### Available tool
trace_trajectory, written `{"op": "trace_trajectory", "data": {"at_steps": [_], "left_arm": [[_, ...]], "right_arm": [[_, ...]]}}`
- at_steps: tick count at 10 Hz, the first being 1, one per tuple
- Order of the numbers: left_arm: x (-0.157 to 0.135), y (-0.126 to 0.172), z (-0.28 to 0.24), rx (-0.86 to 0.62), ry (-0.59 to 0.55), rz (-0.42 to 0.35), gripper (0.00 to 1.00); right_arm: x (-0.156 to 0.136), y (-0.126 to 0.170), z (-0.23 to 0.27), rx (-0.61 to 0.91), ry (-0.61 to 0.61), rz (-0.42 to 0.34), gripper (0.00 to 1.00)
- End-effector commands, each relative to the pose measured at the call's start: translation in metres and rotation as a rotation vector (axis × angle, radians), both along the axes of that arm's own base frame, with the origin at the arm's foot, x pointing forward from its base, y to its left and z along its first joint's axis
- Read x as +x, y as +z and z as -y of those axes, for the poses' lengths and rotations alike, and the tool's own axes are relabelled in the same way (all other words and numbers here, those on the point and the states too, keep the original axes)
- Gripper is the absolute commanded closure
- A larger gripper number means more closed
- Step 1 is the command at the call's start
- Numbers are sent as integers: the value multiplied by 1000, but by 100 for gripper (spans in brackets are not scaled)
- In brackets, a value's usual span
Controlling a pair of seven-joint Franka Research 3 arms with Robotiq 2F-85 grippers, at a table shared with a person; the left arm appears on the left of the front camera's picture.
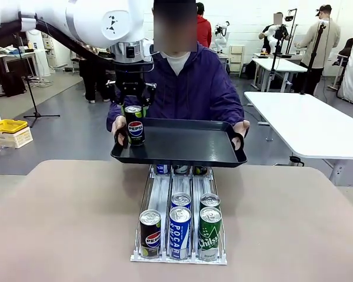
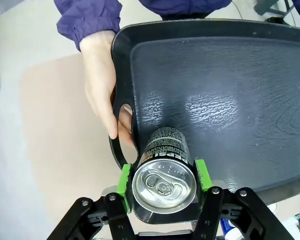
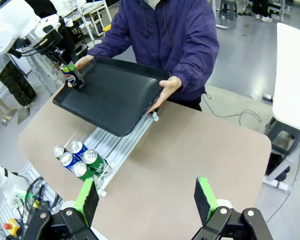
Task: Retrieve and hand over the desired beverage to the person.
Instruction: Place the picked can on the Handle tray extended by the person.
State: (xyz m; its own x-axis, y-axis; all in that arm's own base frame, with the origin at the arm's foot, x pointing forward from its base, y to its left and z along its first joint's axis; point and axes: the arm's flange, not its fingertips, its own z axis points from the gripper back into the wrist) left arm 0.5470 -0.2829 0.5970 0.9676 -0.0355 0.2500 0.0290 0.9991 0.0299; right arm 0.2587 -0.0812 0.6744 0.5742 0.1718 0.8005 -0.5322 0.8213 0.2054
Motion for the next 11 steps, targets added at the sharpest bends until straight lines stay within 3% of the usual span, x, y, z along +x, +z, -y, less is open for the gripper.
{"op": "trace_trajectory", "data": {"at_steps": [1, 5, 6, 7, 11], "left_arm": [[2, 2, 8, -17, 3, -22, 41], [6, -4, 11, 4, 5, -43, 41], [6, -4, 11, 0, 3, -50, 17], [6, -3, 12, 0, -1, -52, 0], [4, 0, 11, 2, -2, -52, 0]], "right_arm": [[2, 0, -1, 5, 8, 2, 0], [2, 0, -1, 5, 8, 2, 0], [2, 0, -1, 5, 8, 2, 0], [2, 0, -1, 5, 8, 2, 0], [2, 0, -1, 5, 8, 2, 0]]}}
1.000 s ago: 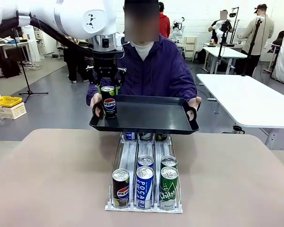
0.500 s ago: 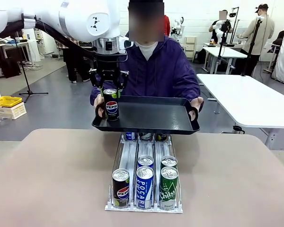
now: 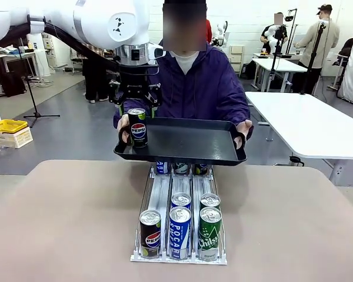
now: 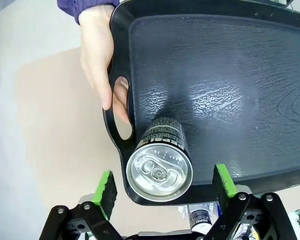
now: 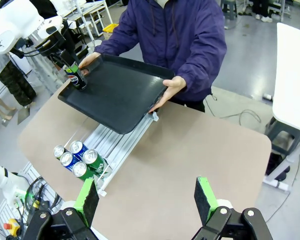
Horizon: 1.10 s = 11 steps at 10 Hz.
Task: Retrieve and hand over the desired beverage to the person.
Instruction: Place the picked can on the Handle tray extended by the person.
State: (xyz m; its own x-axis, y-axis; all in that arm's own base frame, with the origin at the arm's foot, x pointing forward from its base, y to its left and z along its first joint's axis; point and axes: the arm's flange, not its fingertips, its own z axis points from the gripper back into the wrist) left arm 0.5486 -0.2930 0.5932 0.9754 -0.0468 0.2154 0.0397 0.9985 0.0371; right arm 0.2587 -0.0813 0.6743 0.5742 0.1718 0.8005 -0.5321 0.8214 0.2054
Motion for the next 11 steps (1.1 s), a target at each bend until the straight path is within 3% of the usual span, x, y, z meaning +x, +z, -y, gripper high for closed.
{"op": "trace_trajectory", "data": {"at_steps": [1, 3, 6, 8, 11], "left_arm": [[2, 5, 0, -9, 7, -18, 0], [-4, 13, -2, -37, 25, -37, 0], [-86, 40, -34, -83, -25, -50, 0], [-133, 19, -49, -82, -89, -116, 0], [-172, 3, -67, -116, -193, -157, 0]], "right_arm": [[1, 0, -1, 5, 8, 3, 0], [1, 0, -1, 5, 8, 3, 0], [1, 0, -1, 5, 8, 3, 0], [1, 0, -1, 5, 8, 3, 0], [1, 0, -1, 5, 8, 3, 0]]}}
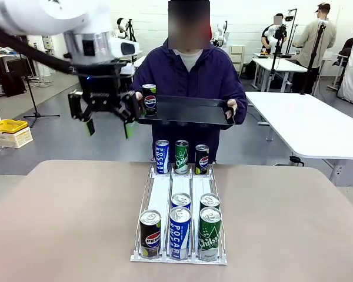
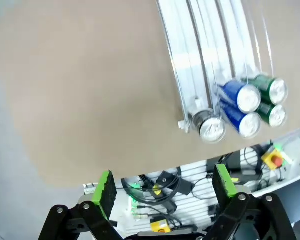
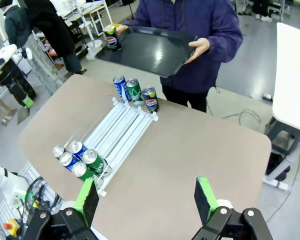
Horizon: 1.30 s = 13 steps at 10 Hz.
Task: Retrieve and hand over the desired beverage to the person.
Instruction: Place the picked can on the Handle tray extended by the person, then pick up another can of the same type that the person held from the Automatic Can Dispenser.
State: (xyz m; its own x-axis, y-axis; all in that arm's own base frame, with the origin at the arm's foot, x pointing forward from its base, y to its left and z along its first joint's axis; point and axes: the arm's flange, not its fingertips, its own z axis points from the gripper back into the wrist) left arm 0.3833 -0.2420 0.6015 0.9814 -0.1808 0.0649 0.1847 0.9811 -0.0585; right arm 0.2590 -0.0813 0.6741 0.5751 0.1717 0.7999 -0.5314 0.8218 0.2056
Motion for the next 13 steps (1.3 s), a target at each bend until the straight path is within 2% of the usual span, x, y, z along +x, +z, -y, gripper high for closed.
{"op": "trace_trajectory", "data": {"at_steps": [1, 2, 3, 13], "left_arm": [[-17, -8, -19, -32, -59, 2, 0], [-22, -11, -20, -43, -27, -7, 0], [-11, -7, -7, 0, -29, -9, 0], [-13, -9, -7, -5, -35, -14, 0]], "right_arm": [[1, 0, -1, 5, 9, 3, 0], [1, 0, -1, 5, 9, 3, 0], [1, 0, -1, 5, 9, 3, 0], [1, 0, -1, 5, 9, 3, 0]]}}
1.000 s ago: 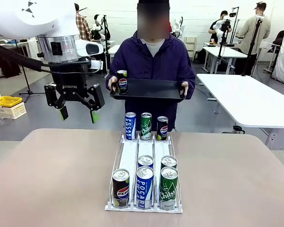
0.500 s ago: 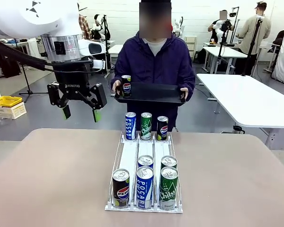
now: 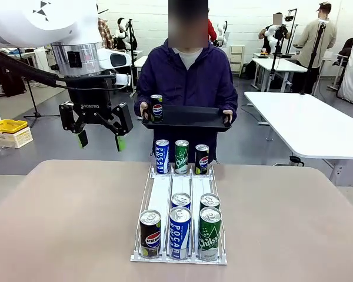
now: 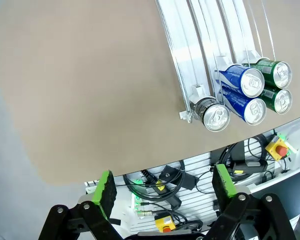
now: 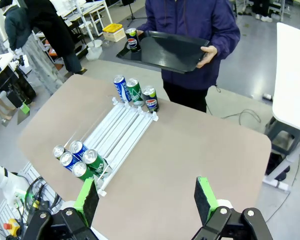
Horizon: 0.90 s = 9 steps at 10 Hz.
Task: Retrieve and hand over the desired beverage to the person.
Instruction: Pick up another can of the same type that the person held from the Automatic Can Dispenser.
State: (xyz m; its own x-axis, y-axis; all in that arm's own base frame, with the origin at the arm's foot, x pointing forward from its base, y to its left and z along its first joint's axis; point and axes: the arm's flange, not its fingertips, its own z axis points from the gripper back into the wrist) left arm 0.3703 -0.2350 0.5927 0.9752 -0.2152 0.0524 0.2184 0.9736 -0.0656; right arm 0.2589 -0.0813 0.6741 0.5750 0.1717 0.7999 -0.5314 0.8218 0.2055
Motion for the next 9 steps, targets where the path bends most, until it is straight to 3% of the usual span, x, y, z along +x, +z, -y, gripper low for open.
{"op": "trace_trajectory", "data": {"at_steps": [1, 2, 3, 6, 7, 9], "left_arm": [[-4, 18, -41, -81, -196, 33, 0], [-15, 25, -79, -170, -356, 88, 0], [-17, 30, -116, -205, -413, 138, 0], [-23, 17, -222, -357, -531, 218, 0], [-31, 8, -241, -402, -540, 226, 0], [-49, 2, -266, -423, -554, 316, 0]], "right_arm": [[1, 0, -1, 5, 9, 3, 0], [1, 0, -1, 5, 9, 3, 0], [1, 0, -1, 5, 9, 3, 0], [1, 0, -1, 5, 9, 3, 0], [1, 0, -1, 5, 9, 3, 0], [1, 0, -1, 5, 9, 3, 0]]}}
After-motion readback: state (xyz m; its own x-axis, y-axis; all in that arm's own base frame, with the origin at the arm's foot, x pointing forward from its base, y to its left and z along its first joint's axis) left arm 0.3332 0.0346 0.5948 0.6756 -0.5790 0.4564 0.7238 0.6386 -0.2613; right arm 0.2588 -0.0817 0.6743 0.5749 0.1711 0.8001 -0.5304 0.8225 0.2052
